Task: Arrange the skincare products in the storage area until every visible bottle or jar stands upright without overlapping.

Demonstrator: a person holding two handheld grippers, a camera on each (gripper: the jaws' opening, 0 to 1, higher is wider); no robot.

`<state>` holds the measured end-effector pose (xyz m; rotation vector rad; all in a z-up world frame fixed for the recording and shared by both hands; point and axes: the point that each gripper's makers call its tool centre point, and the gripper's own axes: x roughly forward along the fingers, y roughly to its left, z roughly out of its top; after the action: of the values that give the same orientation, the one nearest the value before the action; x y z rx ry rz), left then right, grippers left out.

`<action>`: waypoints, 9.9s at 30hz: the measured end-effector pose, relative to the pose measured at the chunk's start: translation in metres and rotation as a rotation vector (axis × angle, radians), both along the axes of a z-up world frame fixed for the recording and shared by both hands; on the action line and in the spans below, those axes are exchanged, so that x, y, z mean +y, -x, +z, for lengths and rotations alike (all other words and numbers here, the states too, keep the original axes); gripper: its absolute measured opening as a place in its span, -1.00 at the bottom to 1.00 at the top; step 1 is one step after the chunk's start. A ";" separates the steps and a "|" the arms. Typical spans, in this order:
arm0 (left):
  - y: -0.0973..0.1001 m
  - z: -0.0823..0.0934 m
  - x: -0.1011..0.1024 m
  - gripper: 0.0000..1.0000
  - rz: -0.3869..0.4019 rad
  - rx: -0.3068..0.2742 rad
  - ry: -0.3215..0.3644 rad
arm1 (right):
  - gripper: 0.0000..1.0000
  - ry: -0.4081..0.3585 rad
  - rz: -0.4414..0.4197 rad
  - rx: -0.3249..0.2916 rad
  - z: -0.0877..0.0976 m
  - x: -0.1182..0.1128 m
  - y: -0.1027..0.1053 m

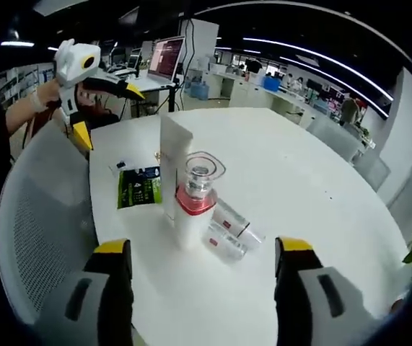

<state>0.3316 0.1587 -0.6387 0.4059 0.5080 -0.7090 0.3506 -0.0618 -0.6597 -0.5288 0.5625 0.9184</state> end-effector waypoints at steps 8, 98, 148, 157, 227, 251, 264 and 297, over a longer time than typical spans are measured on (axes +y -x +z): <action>0.001 -0.001 0.006 0.95 0.032 -0.001 0.009 | 0.45 0.032 0.035 0.015 -0.008 -0.003 -0.010; 0.002 -0.022 -0.002 0.95 -0.014 0.078 0.058 | -0.62 0.313 0.300 0.320 -0.122 0.019 -0.059; 0.015 -0.008 -0.029 0.95 -0.056 0.039 0.108 | -0.65 -0.125 -0.176 0.088 -0.027 -0.052 -0.008; 0.020 -0.006 -0.036 0.95 -0.051 0.047 0.139 | -0.65 -0.238 -0.203 0.020 0.018 -0.048 0.011; 0.036 0.029 -0.127 -0.36 -0.217 0.167 0.655 | -0.63 -0.474 0.050 0.179 0.017 0.083 0.078; 0.034 0.023 -0.138 -0.31 -0.287 0.162 0.563 | -0.64 -0.413 0.098 0.222 -0.007 0.091 0.067; 0.038 0.009 -0.145 -0.42 -0.385 0.162 0.458 | -0.63 -0.359 0.154 0.224 -0.025 0.088 0.067; 0.028 -0.027 -0.169 -0.62 -0.455 0.084 0.306 | -0.59 -0.256 0.197 0.166 -0.070 0.086 0.054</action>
<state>0.3033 -0.0100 -0.6657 0.2030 0.3788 -1.2297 0.2968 0.0239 -0.7296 -0.2810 0.5383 1.2109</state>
